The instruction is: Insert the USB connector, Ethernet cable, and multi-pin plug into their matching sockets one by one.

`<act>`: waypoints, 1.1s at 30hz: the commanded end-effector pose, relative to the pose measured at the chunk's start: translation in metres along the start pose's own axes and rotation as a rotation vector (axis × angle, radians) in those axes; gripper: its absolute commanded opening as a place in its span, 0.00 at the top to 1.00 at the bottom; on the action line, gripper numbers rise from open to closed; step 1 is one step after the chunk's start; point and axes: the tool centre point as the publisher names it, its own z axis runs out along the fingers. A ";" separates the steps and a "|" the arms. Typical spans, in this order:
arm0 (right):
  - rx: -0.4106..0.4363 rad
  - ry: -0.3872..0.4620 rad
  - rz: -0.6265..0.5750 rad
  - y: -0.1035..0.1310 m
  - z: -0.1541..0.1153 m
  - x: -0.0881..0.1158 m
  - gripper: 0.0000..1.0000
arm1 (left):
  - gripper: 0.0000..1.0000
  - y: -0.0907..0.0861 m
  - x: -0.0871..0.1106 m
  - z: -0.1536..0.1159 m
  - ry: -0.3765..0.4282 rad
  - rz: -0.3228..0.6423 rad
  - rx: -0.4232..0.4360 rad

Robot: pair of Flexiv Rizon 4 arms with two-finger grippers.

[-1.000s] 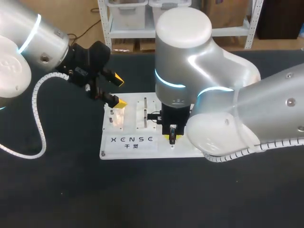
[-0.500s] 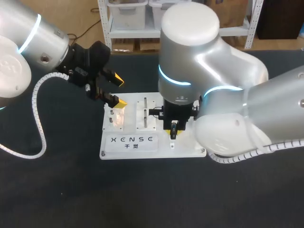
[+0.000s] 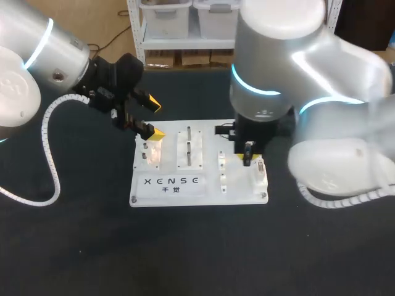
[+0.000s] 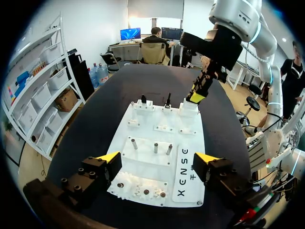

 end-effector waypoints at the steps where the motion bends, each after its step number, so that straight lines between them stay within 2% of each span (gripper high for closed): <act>1: -0.001 -0.034 0.006 -0.017 -0.004 0.008 1.00 | 0.00 -0.001 0.001 0.000 -0.004 0.002 -0.001; 15: 0.030 -0.026 0.014 -0.027 0.012 0.008 1.00 | 0.00 -0.001 0.001 0.000 -0.004 0.002 -0.001; 33: 0.032 -0.023 0.001 -0.025 0.016 0.005 1.00 | 0.00 -0.001 0.001 0.000 -0.004 0.002 -0.001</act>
